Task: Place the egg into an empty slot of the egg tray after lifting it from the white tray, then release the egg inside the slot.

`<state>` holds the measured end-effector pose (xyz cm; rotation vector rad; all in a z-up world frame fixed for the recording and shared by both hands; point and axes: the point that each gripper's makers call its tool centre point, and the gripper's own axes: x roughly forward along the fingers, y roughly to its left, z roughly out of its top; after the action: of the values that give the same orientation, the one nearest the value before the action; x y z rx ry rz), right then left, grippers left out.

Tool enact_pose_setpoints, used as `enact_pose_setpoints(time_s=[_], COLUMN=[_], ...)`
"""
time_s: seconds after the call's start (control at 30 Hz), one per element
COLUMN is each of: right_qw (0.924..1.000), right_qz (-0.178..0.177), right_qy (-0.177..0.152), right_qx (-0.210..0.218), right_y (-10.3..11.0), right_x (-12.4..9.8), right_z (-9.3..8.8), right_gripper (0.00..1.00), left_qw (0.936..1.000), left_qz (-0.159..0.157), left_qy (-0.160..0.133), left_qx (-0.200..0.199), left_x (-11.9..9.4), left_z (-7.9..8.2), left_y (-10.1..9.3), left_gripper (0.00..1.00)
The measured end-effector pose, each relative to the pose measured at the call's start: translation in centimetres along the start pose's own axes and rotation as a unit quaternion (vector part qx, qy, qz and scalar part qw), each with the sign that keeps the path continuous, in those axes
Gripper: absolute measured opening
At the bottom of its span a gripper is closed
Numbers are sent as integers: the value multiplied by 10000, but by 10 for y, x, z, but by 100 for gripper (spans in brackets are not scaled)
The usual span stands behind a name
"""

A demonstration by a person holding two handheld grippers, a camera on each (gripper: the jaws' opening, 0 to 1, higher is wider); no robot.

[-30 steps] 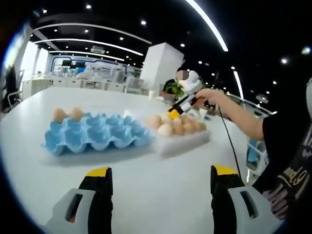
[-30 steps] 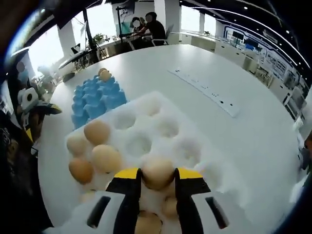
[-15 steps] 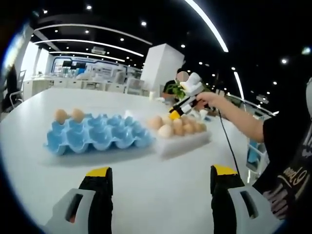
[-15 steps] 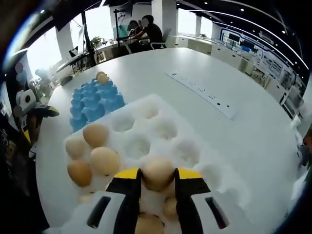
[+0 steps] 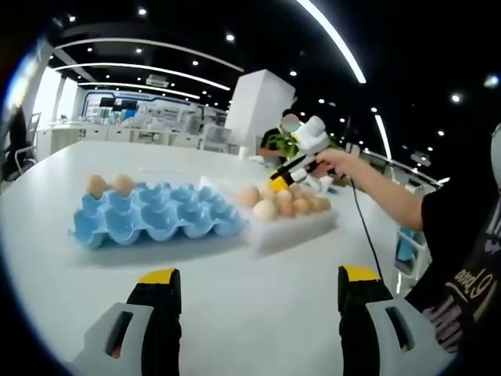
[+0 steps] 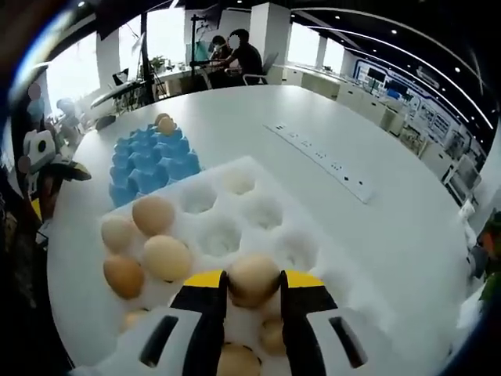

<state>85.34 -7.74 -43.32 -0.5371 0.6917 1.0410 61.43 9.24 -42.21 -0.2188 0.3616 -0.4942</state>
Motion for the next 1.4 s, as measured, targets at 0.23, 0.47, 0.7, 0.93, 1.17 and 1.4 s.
enact_pose_setpoints(time_s=[0.23, 0.47, 0.7, 0.93, 1.17, 1.4], right_qw=[10000, 9999, 9998, 9997, 9995, 9994], right_qz=[-21, -24, -24, -46, -57, -36], right_qy=[-71, -109, -187, -244, -296, -333], right_qx=[38, 46, 55, 42, -1, -44], right_y=[0, -1, 1, 3, 8, 8], right_x=[-1, -4, -9, -11, -14, -14], right_z=[1, 4, 10, 17, 25, 32], right_gripper=[28, 28, 28, 28, 28, 28], left_qw=[10000, 10000, 10000, 10000, 10000, 10000], left_qz=[-12, -18, -19, -16, 8, -4], left_qy=[6, 2, -12, -34, -68, -73], left_qx=[1, -8, -26, -35, -53, -48], left_x=[0, 0, 0, -2, -4, -4], left_z=[-1, -1, -1, -1, 0, -1], left_y=[-1, 0, -1, 2, 4, 1], left_gripper=[84, 84, 84, 84, 84, 84])
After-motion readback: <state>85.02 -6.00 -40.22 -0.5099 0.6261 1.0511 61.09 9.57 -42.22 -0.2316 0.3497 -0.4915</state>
